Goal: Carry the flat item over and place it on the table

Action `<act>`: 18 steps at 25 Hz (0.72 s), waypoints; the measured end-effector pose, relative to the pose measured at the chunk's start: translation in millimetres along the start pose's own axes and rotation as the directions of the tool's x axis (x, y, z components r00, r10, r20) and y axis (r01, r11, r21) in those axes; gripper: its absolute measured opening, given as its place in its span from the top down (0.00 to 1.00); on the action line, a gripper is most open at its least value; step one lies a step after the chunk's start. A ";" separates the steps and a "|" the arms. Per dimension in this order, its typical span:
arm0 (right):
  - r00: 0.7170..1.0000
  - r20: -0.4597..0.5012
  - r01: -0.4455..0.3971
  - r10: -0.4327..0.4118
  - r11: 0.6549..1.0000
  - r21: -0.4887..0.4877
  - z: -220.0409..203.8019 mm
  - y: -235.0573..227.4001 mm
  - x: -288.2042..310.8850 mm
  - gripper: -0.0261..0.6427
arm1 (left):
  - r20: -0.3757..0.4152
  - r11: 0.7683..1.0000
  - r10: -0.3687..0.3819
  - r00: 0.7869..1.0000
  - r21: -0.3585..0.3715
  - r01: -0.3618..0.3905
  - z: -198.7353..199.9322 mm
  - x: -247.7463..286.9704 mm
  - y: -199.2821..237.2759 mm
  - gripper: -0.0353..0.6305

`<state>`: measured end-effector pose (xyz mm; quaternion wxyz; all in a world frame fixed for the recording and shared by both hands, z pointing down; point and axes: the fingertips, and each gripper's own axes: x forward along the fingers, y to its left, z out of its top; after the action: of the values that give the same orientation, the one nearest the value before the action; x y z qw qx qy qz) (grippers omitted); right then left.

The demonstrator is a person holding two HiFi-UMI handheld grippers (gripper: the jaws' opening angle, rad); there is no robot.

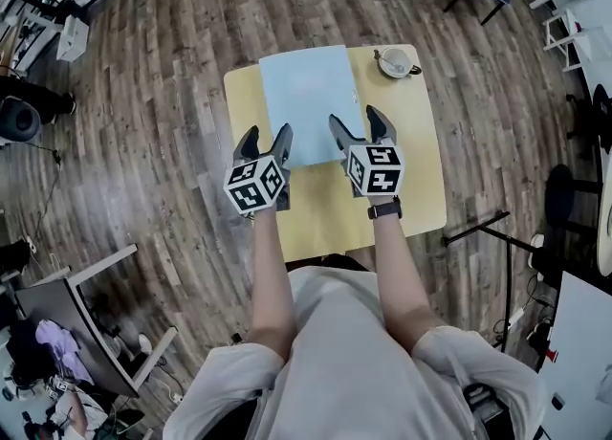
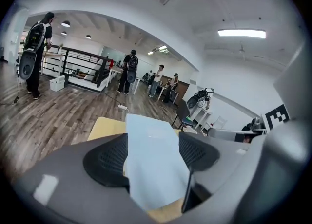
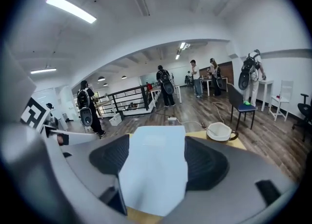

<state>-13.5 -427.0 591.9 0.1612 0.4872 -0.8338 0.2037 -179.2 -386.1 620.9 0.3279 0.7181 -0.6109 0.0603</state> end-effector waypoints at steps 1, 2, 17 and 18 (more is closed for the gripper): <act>1.000 0.015 -0.010 0.010 1.000 -0.009 4.9 6.1 -7.5 0.42 | 0.015 1.000 -0.002 1.000 0.016 0.002 5.6 -7.4 -6.1 0.45; 0.999 0.031 -0.020 0.020 1.000 -0.013 9.4 11.7 -15.2 0.42 | 0.029 1.000 -0.006 1.000 0.030 0.005 10.8 -14.8 -12.2 0.45; 0.966 0.241 -0.077 0.095 0.994 -0.080 59.0 60.4 -120.8 0.49 | 0.242 0.987 -0.040 0.969 0.161 0.001 54.7 -124.2 -81.1 0.60; 0.966 0.241 -0.073 0.095 0.993 -0.097 59.2 62.5 -127.7 0.50 | 0.249 0.985 -0.040 0.968 0.172 -0.003 54.6 -130.8 -85.1 0.60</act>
<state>-12.1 -333.4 469.5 0.0693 0.4652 -0.8754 0.1119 -150.6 -303.0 481.0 0.1857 0.7512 -0.6332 0.0180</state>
